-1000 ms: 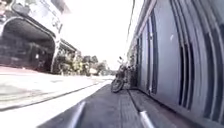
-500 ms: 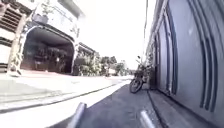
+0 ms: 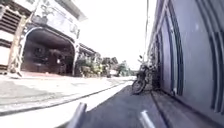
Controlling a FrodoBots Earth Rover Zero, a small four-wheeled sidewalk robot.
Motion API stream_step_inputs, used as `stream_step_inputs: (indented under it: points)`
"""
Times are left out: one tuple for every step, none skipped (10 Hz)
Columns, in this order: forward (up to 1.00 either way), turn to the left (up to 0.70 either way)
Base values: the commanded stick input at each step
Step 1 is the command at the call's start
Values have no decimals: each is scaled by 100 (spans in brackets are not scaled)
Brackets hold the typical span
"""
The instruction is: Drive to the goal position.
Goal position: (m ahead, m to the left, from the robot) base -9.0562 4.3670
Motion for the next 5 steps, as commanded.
stream_step_inputs:
  points:
    - [65, 33]
    - [52, 49]
    - [38, 56]
    - [28, 54]
    - [14, 51]
